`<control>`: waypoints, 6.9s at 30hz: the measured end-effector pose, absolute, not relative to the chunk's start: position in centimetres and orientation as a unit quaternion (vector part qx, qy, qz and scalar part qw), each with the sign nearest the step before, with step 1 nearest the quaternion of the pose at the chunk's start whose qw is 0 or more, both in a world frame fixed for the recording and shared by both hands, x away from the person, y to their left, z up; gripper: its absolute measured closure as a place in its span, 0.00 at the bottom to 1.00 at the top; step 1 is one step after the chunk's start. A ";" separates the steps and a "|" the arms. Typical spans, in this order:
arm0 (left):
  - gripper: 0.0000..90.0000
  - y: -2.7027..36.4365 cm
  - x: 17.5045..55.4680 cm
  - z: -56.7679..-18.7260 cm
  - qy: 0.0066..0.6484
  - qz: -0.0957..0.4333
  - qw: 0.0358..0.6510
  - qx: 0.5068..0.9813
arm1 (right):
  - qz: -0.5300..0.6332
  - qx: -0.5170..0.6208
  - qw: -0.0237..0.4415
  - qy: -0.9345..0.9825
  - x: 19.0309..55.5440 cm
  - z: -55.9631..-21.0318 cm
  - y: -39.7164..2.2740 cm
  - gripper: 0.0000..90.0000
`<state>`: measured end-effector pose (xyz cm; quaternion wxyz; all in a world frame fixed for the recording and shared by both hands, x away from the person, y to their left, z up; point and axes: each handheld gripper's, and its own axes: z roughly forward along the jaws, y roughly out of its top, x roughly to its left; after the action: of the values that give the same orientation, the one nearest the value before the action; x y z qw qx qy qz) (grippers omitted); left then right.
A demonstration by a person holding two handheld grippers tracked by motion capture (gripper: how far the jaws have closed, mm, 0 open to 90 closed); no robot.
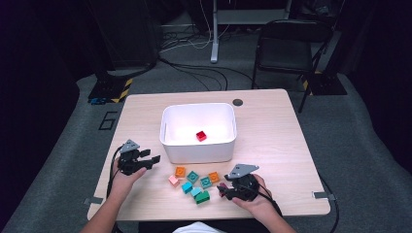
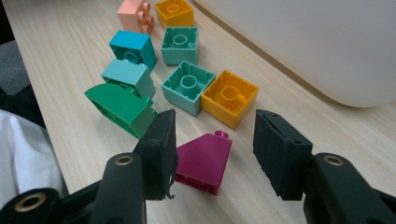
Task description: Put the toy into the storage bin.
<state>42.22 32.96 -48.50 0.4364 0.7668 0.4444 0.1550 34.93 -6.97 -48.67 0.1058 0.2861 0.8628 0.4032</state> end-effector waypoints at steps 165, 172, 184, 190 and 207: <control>0.44 33.0 41.8 -48.7 0.443 0.155 0.437 0.767 | 0.385 0.267 0.109 0.877 56.2 -39.5 5.0 0.63; 0.44 33.0 41.8 -48.7 0.442 0.157 0.437 0.767 | 0.392 0.270 0.116 0.872 55.9 -38.7 4.3 0.61; 0.44 33.2 41.7 -48.6 0.442 0.155 0.433 0.770 | 0.422 0.246 0.116 0.865 53.0 -35.2 2.9 0.61; 0.44 33.4 41.8 -48.6 0.448 0.159 0.436 0.764 | 0.433 0.225 0.123 0.864 50.6 -33.8 1.8 0.61; 0.44 33.5 41.7 -48.6 0.448 0.159 0.432 0.766 | 0.448 0.197 0.123 0.863 45.0 -33.3 -1.4 0.61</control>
<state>41.70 33.46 -48.64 0.4324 0.7663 0.4480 0.1585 45.03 -1.40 -33.33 0.1231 0.1973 0.8630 0.4485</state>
